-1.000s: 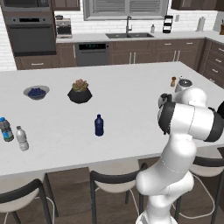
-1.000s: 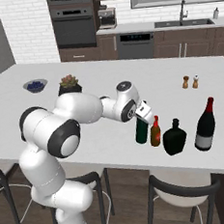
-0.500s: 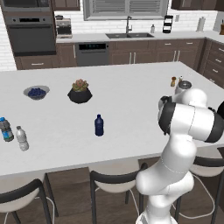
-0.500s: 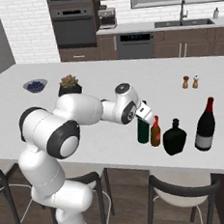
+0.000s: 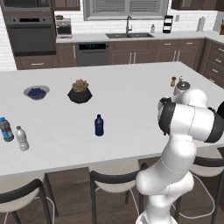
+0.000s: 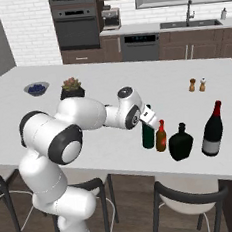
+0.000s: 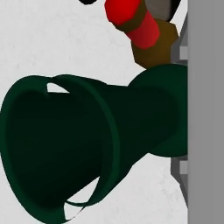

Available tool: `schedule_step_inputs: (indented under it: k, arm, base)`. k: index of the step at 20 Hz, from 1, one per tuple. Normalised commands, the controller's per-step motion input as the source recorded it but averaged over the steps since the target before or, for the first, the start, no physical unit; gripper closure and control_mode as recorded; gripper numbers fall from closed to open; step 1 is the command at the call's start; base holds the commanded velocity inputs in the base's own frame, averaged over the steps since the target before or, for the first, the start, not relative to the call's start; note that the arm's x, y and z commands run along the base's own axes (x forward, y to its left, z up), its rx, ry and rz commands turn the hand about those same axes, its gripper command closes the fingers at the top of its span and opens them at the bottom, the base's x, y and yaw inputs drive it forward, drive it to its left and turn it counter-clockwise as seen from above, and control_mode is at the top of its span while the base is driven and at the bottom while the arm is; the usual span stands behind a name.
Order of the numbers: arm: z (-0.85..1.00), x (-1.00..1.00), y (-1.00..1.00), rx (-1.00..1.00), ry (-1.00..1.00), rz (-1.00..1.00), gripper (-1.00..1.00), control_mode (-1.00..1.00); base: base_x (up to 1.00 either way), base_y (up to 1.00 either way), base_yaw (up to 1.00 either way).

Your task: Move the plastic bottles in the middle to the plastics group, and the glass bottles in the middle to the glass group.

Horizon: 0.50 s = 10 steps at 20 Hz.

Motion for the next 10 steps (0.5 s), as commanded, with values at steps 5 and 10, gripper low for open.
schedule_step_inputs:
  k: [5,10]
  arm:
    - [0.0,0.0,0.0,0.0,0.0,0.0,-1.0,-1.0]
    - [0.0,-0.02,0.0,0.0,-0.01,0.0,-1.0,-1.0]
  base:
    - [0.0,0.0,0.0]
    - [0.0,0.0,0.0]
